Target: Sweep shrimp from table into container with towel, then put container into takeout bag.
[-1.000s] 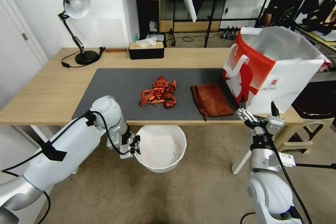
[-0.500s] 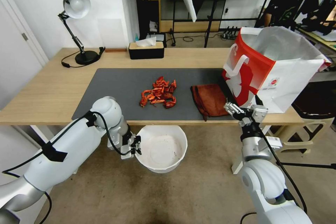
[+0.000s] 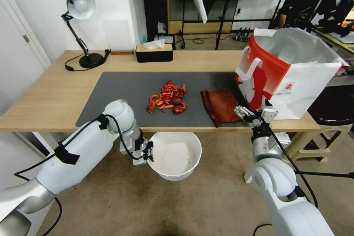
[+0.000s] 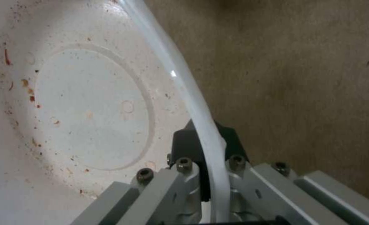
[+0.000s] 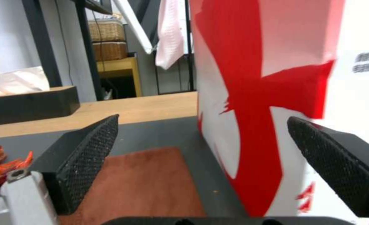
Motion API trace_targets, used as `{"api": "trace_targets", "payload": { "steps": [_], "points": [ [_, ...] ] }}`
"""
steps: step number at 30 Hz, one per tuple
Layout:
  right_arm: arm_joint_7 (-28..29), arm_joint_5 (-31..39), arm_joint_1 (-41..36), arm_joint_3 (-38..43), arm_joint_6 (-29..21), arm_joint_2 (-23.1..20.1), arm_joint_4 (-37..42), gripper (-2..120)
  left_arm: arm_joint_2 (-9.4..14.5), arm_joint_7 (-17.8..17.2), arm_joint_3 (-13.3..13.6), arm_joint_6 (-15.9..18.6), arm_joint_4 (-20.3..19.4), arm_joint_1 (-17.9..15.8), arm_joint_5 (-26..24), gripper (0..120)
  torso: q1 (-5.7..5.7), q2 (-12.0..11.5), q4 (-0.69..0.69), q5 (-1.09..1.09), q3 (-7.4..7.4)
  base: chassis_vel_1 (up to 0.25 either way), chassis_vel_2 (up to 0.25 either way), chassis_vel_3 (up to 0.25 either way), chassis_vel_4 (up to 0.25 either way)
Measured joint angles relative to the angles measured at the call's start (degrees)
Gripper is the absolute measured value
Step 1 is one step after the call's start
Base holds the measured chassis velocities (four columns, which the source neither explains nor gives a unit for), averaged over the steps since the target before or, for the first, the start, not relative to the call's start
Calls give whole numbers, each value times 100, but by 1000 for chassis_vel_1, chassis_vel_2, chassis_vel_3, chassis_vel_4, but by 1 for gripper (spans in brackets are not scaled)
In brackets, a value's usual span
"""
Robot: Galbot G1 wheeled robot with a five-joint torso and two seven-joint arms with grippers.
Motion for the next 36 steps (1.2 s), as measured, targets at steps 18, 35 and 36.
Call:
{"api": "trace_targets", "payload": {
  "steps": [18,35,36],
  "points": [
    [309,223,710,-672,-585,62,-203,100,-30,0,18,0,50,-17,15,0,0,0,3,-2,0,0,0,0,0],
    [626,727,1134,-940,-1617,-363,-314,100,-65,0,-118,0,44,132,65,0,0,0,3,0,0,0,0,0,0],
    [626,727,1134,-940,-1617,-363,-314,100,-65,0,-118,0,44,132,65,0,0,0,3,0,0,0,0,0,0]
  ]
}}
